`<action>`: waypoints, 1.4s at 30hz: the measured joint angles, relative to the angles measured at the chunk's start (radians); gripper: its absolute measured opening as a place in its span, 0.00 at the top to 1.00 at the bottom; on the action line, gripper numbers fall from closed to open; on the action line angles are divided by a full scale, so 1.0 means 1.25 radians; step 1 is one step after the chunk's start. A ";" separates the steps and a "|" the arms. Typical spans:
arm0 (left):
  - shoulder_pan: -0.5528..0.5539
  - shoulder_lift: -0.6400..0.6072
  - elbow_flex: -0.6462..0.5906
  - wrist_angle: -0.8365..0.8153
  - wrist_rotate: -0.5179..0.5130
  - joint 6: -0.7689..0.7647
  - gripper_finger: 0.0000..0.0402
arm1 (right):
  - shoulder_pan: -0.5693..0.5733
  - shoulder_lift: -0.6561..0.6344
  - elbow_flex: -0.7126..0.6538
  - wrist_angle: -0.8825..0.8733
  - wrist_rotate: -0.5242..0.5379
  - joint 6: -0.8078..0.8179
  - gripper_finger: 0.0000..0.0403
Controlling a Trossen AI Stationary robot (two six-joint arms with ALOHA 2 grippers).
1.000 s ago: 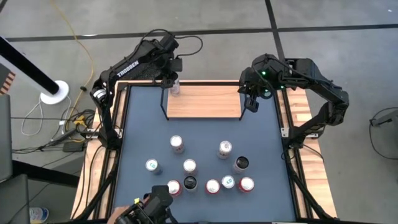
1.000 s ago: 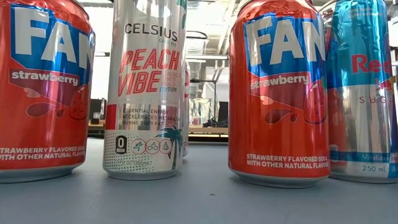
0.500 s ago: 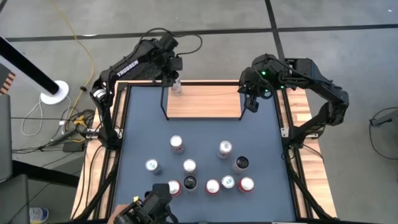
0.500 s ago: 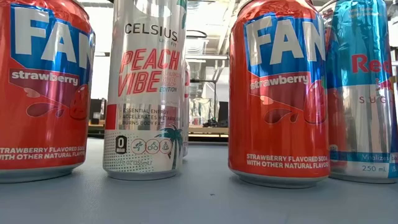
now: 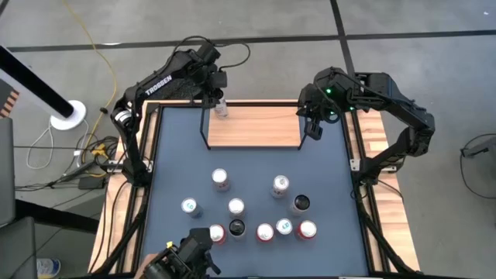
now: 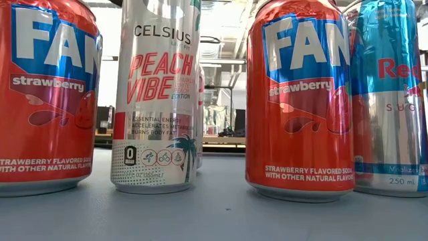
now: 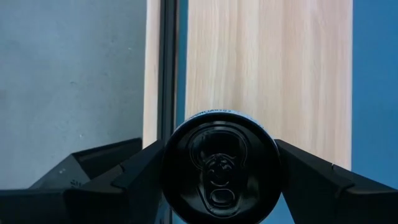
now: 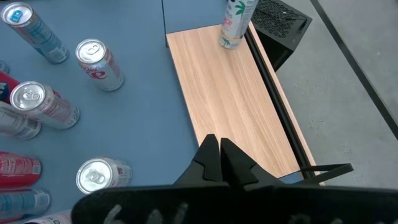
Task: Place canned beverage on shelf
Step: Put the top white and pink soda can on the shelf
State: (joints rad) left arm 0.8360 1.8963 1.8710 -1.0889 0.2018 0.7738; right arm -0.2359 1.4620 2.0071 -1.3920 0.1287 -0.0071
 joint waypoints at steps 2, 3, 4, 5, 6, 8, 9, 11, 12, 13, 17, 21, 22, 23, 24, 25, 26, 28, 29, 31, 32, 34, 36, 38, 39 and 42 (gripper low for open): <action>0.000 -0.002 -0.006 -0.003 -0.003 0.000 0.37 | 0.000 0.000 0.000 0.000 0.000 0.000 1.00; 0.001 -0.002 -0.006 -0.004 -0.004 -0.001 0.37 | 0.000 0.000 0.000 0.000 0.000 0.000 1.00; 0.001 -0.002 -0.005 -0.003 -0.004 -0.001 0.37 | 0.000 0.000 0.000 0.000 0.000 0.000 1.00; 0.001 -0.002 -0.003 -0.005 -0.005 0.000 0.37 | 0.000 0.000 0.000 0.000 0.000 -0.001 1.00; 0.001 -0.001 -0.001 -0.005 -0.008 -0.001 0.37 | 0.000 0.000 0.000 0.000 0.000 -0.001 1.00; 0.000 -0.001 -0.001 -0.006 -0.013 0.000 0.37 | 0.000 0.000 0.000 0.000 0.000 -0.001 1.00; 0.000 -0.001 -0.001 -0.008 -0.014 0.000 0.36 | 0.000 0.000 0.000 0.000 0.000 -0.001 1.00; 0.001 0.000 -0.001 -0.010 -0.015 0.004 0.35 | 0.000 0.000 0.000 0.000 0.000 -0.001 1.00; 0.000 0.000 -0.001 -0.009 -0.016 0.007 0.34 | 0.000 0.000 0.000 0.000 0.000 -0.001 1.00; 0.000 0.000 -0.001 -0.008 -0.019 0.009 0.33 | 0.000 0.000 0.000 0.000 0.000 -0.001 1.00; -0.005 0.001 -0.001 0.000 -0.029 0.008 0.31 | 0.000 0.000 0.000 0.000 0.000 -0.003 1.00; -0.014 0.001 -0.001 0.002 -0.055 0.006 0.30 | 0.000 0.000 0.000 0.000 0.000 -0.003 1.00; -0.017 0.001 -0.001 0.002 -0.061 0.006 0.30 | 0.000 0.000 0.000 0.000 0.000 -0.003 1.00; -0.021 0.001 -0.001 0.003 -0.067 0.006 0.30 | 0.000 0.000 0.000 0.000 0.000 -0.003 1.00; -0.024 0.001 -0.001 0.003 -0.072 0.006 0.30 | 0.000 0.000 0.000 0.000 0.000 -0.003 1.00; -0.026 0.001 -0.001 0.003 -0.077 0.006 0.30 | 0.000 0.000 0.000 0.000 0.000 -0.003 1.00; -0.029 0.001 -0.001 0.004 -0.082 0.006 0.30 | 0.000 0.000 0.000 0.000 0.000 -0.003 1.00; -0.033 0.002 -0.001 0.004 -0.088 0.006 0.30 | 0.000 0.000 0.000 0.000 0.000 -0.003 1.00; -0.035 0.002 -0.001 0.004 -0.088 0.006 0.30 | 0.000 0.000 0.000 0.000 0.000 -0.003 1.00; -0.037 0.002 -0.001 0.004 -0.091 0.008 0.30 | 0.000 0.000 0.000 0.000 0.000 -0.003 1.00; -0.038 0.002 -0.001 0.005 -0.092 0.011 0.30 | 0.000 0.000 0.000 0.000 0.000 -0.003 1.00; -0.038 0.002 -0.001 0.005 -0.093 0.012 0.30 | 0.000 0.000 0.000 0.000 -0.005 -0.002 1.00; -0.038 0.002 -0.001 0.005 -0.092 0.014 0.30 | 0.000 0.000 0.000 0.000 -0.022 -0.003 1.00; -0.038 0.002 -0.001 0.005 -0.092 0.023 0.29 | 0.000 0.000 0.000 0.000 -0.043 -0.003 1.00; -0.038 0.003 -0.001 0.006 -0.093 0.025 0.28 | 0.000 0.000 0.000 0.000 -0.050 -0.002 1.00; -0.038 0.007 -0.003 0.002 -0.101 0.027 0.23 | 0.000 0.000 0.000 -0.002 -0.060 -0.002 1.00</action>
State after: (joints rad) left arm 0.7887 1.9046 1.8675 -1.0867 0.0760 0.8076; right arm -0.2359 1.4620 2.0071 -1.3946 0.0538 -0.0094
